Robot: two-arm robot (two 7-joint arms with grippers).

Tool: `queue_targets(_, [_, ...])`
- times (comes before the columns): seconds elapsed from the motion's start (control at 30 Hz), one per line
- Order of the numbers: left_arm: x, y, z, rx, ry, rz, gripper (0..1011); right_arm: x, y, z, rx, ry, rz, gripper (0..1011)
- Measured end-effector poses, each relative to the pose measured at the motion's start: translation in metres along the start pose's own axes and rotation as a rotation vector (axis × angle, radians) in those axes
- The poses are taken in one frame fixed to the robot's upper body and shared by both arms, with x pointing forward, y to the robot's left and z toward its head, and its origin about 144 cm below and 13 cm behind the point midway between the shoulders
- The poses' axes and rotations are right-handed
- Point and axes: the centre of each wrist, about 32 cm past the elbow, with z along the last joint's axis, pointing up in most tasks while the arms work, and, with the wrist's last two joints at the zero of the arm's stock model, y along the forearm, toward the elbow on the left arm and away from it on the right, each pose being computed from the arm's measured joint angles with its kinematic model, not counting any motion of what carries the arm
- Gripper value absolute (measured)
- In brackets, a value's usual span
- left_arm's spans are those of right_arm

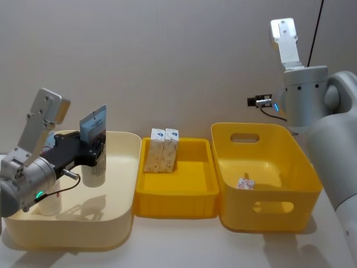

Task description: Bimanual collaborative sorting of washing and personal care products

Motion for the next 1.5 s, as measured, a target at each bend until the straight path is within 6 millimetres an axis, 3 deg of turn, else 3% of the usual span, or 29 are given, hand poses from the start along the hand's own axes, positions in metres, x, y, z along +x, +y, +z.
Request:
queue_targets(0.4, [0.014, -0.007, 0.011, -0.021, -0.037, -0.003, 278, 0.000, 0.001, 0.001, 0.029, -0.010, 0.021, 1001])
queue_targets(0.97, [0.036, -0.032, 0.036, -0.067, -0.105, -0.027, 278, 0.004, -0.008, 0.006, 0.144, -0.075, 0.190, 1001])
queue_targets(1.5, [0.037, -0.038, 0.045, -0.078, -0.117, -0.042, 275, 0.005, -0.014, 0.005, 0.233, -0.151, 0.364, 1001])
